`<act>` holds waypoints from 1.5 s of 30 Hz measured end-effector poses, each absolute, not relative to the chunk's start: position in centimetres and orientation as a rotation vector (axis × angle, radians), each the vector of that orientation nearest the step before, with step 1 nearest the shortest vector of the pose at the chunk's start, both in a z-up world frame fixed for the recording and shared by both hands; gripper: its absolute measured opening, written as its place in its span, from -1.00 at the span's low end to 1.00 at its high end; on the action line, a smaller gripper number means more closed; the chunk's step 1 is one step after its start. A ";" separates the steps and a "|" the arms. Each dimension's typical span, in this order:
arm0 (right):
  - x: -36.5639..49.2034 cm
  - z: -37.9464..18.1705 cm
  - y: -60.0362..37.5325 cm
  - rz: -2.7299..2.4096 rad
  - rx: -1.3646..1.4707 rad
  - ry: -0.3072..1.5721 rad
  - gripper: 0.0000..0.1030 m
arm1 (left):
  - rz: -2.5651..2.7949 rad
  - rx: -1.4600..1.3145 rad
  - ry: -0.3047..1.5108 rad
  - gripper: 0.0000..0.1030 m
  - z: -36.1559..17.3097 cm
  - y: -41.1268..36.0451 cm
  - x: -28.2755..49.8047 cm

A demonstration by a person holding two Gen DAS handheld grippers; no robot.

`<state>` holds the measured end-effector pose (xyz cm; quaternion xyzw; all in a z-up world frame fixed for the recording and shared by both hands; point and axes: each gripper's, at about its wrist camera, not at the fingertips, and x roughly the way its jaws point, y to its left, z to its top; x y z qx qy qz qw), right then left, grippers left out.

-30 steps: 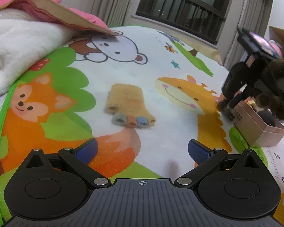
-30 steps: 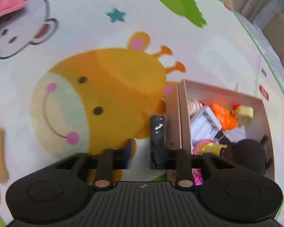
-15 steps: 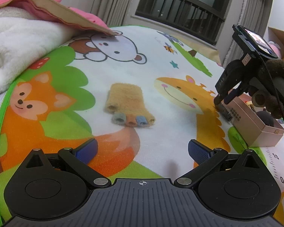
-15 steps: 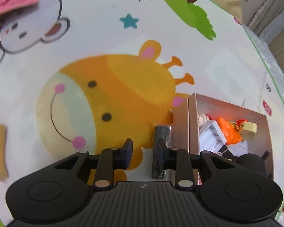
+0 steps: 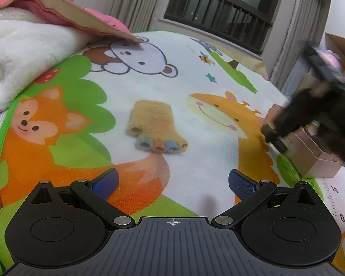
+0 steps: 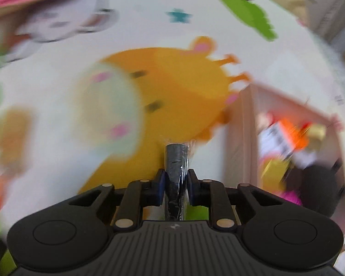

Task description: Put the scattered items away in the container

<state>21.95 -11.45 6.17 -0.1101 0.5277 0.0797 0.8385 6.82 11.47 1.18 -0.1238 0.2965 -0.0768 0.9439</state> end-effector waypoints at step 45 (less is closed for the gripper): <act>-0.1 2.3 -17.5 0.273 -0.175 0.706 0.91 | -0.433 0.082 0.790 0.24 3.7 2.6 6.2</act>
